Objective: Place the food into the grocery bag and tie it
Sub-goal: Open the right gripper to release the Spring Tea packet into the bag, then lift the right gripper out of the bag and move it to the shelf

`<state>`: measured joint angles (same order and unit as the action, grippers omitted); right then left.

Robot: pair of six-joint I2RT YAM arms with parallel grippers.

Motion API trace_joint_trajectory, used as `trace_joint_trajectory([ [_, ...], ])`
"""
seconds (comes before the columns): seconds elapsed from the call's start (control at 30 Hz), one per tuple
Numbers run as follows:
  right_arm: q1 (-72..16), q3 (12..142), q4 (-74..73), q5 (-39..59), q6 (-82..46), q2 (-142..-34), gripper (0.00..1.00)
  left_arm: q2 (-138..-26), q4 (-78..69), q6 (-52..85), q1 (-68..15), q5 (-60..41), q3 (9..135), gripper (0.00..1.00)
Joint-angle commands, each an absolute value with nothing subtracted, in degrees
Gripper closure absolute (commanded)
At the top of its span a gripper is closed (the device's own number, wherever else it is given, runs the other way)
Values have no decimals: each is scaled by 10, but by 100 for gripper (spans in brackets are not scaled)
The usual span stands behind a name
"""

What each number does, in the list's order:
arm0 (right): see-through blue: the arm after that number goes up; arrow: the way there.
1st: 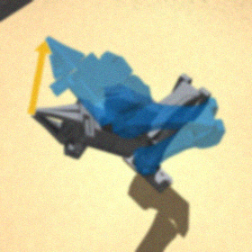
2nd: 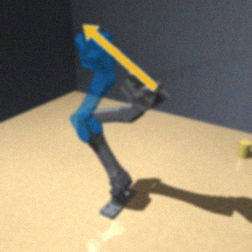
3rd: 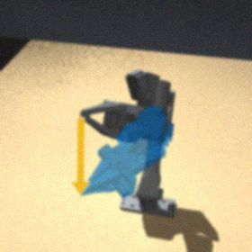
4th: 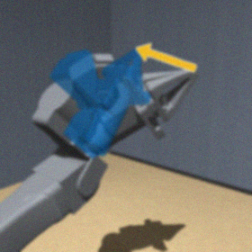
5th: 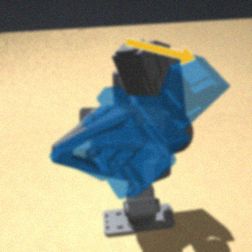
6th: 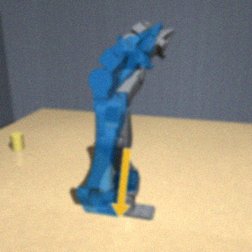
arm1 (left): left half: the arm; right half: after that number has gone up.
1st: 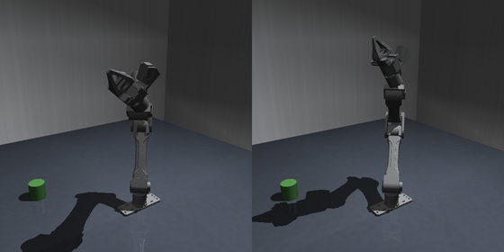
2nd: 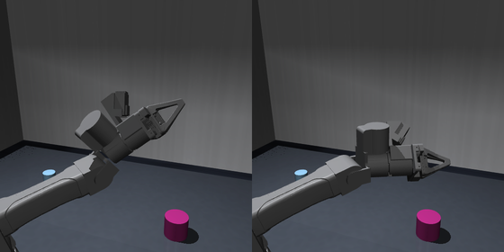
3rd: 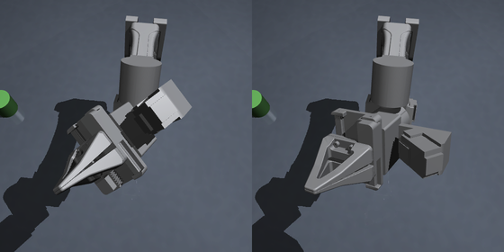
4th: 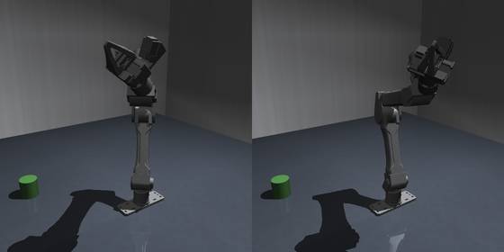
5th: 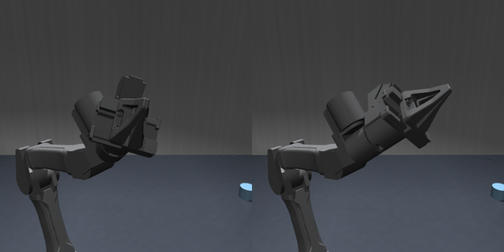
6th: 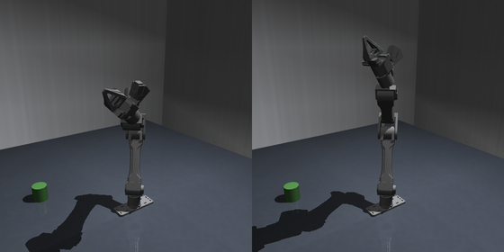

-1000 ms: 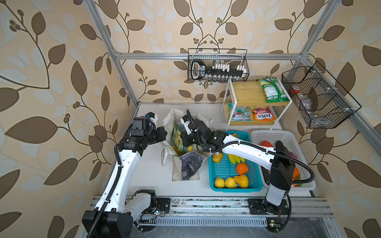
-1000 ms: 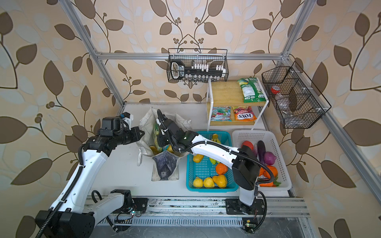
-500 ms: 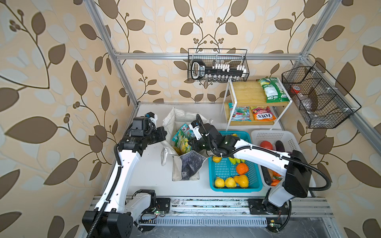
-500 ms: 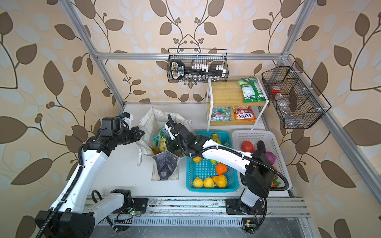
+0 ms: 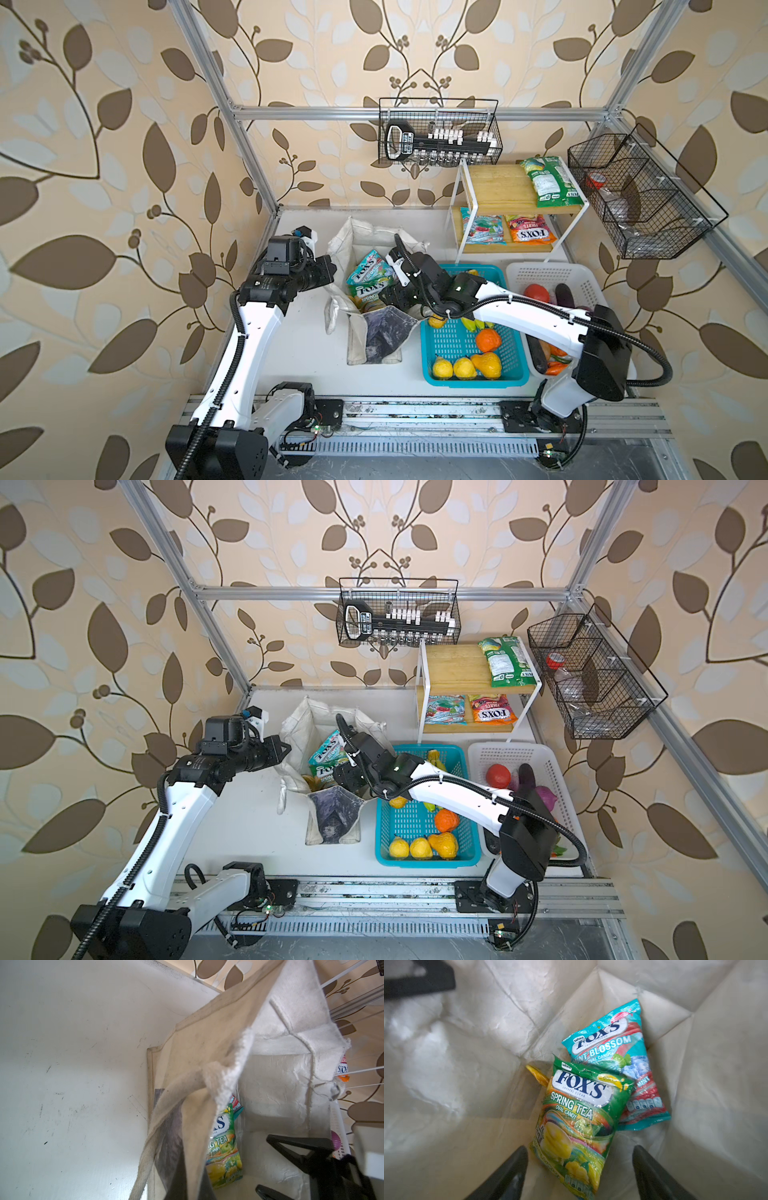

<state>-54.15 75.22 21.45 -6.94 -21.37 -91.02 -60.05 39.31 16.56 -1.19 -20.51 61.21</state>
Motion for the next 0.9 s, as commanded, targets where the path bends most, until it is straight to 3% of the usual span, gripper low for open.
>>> trace_joint_trajectory([
  [0.0, -544, 769, 227, -143, -171, -825, 0, -597, 384, 156, -18, -202, 621, 100],
  [0.3, -449, 796, 255, -114, -139, -689, 0, -589, 381, 154, -19, -195, 619, 100],
  [0.5, -336, 824, 274, -81, -143, -642, 0, -584, 380, 154, -19, -197, 618, 100],
  [0.7, -180, 839, 228, 41, -210, -645, 5, -584, 380, 155, -19, -205, 618, 100],
  [0.87, -143, 905, 321, -146, -149, -689, 6, -585, 378, 156, -19, -210, 617, 100],
])
